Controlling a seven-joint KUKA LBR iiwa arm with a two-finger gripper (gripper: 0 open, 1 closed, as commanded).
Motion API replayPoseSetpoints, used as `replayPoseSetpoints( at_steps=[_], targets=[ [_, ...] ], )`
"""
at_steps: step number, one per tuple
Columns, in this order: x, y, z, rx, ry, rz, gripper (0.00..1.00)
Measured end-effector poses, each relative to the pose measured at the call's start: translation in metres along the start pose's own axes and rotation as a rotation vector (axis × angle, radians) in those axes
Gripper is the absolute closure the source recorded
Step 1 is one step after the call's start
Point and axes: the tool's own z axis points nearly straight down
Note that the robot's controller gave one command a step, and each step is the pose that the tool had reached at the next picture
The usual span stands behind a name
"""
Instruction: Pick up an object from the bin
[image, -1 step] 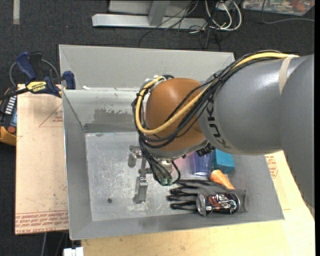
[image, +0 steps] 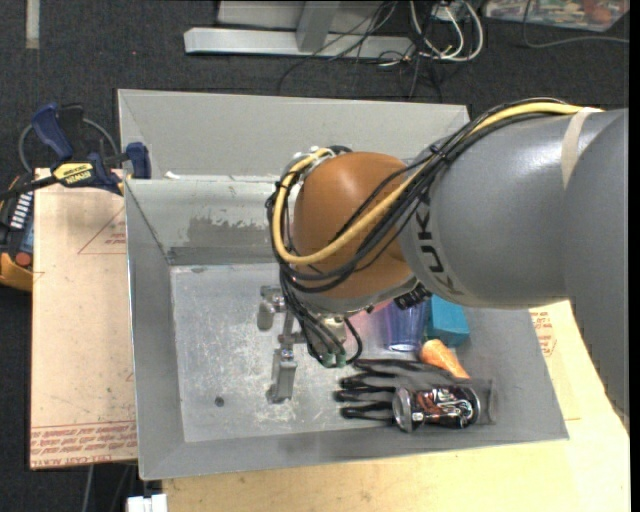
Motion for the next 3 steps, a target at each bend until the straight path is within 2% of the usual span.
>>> replayPoseSetpoints(
  at_steps=[1,2,3],
  targets=[
    [0.027,-0.072,0.068,0.001,0.013,-0.447,0.00],
    [0.027,-0.068,0.078,-0.002,-0.003,-0.455,0.00],
    [-0.003,-0.202,0.084,-0.003,0.009,-0.597,0.00]
  ],
)
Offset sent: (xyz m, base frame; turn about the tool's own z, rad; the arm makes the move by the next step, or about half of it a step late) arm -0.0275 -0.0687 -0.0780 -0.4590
